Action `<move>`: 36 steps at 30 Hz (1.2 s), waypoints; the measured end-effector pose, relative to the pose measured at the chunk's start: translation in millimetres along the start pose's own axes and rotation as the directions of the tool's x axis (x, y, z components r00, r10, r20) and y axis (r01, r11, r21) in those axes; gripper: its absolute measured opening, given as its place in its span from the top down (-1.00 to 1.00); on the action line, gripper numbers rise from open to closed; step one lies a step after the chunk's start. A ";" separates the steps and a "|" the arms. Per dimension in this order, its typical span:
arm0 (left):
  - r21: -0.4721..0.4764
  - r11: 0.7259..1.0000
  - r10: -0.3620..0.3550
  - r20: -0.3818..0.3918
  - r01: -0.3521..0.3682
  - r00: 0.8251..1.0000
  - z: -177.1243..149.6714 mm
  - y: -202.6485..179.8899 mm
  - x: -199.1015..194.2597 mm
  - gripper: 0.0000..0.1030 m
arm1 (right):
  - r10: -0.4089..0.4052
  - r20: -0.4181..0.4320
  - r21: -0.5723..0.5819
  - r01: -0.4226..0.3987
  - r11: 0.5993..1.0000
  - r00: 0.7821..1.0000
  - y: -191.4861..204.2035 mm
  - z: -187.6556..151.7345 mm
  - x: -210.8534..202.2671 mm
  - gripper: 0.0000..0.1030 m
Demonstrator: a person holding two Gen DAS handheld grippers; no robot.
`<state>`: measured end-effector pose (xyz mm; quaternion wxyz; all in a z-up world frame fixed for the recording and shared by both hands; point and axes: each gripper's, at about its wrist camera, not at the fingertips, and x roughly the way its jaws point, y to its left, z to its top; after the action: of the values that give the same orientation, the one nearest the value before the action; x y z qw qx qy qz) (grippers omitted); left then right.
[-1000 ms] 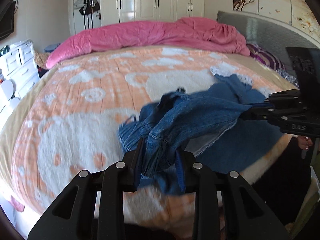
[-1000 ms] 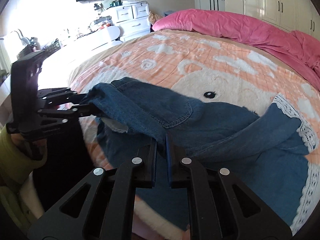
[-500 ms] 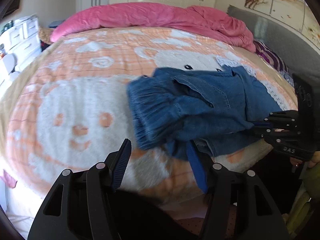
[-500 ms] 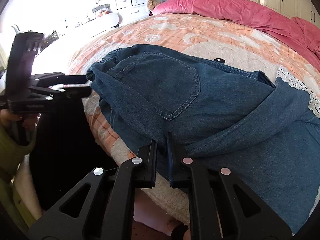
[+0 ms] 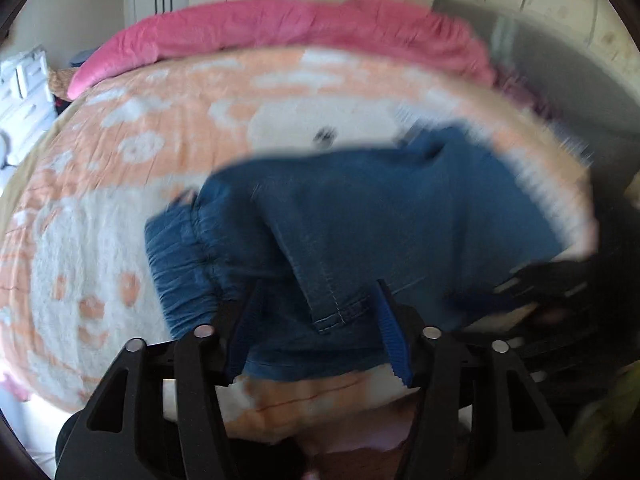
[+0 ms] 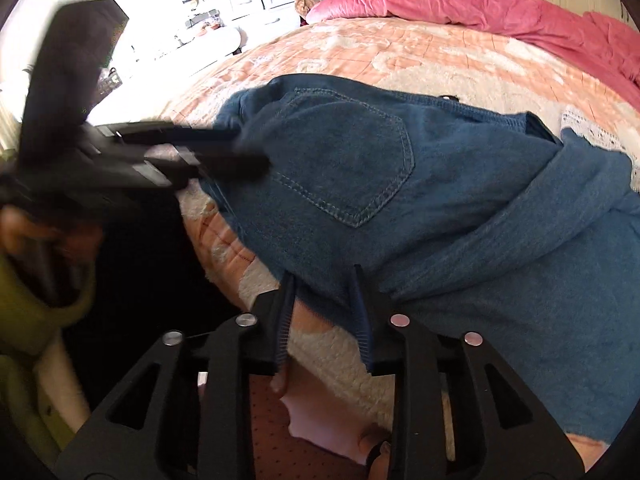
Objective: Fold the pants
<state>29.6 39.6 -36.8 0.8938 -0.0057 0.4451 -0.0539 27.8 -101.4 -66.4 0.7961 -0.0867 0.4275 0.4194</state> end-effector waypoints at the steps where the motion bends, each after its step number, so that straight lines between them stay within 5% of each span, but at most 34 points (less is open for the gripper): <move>1: -0.007 1.000 -0.008 -0.012 0.008 1.000 -3.9 2.1 3.0 0.03 | 0.006 0.000 0.010 -0.006 1.000 1.000 -0.7 0.1 -4.3 0.56; 4: -0.002 1.000 -0.004 -0.003 0.004 1.000 -2.0 0.9 -1.2 0.03 | 0.048 0.079 0.089 -0.055 0.994 0.996 -8.3 5.7 -33.1 0.32; 8: 0.030 0.999 0.019 -0.020 -0.018 1.000 -4.2 -5.3 3.5 0.02 | -0.078 0.137 0.056 0.071 0.996 0.988 -8.6 23.6 -48.0 0.08; 12: 0.022 1.000 0.013 -0.016 -0.012 1.000 -4.2 -4.1 4.0 0.02 | -0.143 0.089 0.094 0.135 0.986 0.986 -25.5 37.5 -25.6 0.02; 15: 0.014 1.000 0.004 -0.013 -0.004 1.000 -3.8 -2.7 4.4 0.02 | -0.163 -0.049 0.165 0.169 0.972 0.985 -45.3 28.5 9.8 -0.03; 21: -0.022 1.000 -0.020 0.056 0.022 0.998 1.5 -4.5 -24.6 -0.10 | -0.100 0.044 0.265 0.085 0.960 0.994 -63.4 15.1 -13.8 -0.08; 27: 0.028 0.999 -0.049 0.146 0.046 0.988 20.8 -23.7 -54.9 -0.23 | -0.212 0.131 0.379 0.149 0.913 0.968 -96.4 1.0 -76.6 -0.27; 36: 0.166 0.965 -0.218 0.073 0.204 0.973 52.3 -91.2 -25.3 -0.24 | -0.362 0.167 0.468 0.249 0.848 0.917 -135.4 -12.9 -124.1 -0.60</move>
<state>47.8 -50.5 20.1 0.9000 0.0153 0.3952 -0.1834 85.4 -267.2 -10.8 0.8990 0.0802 0.3878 0.1870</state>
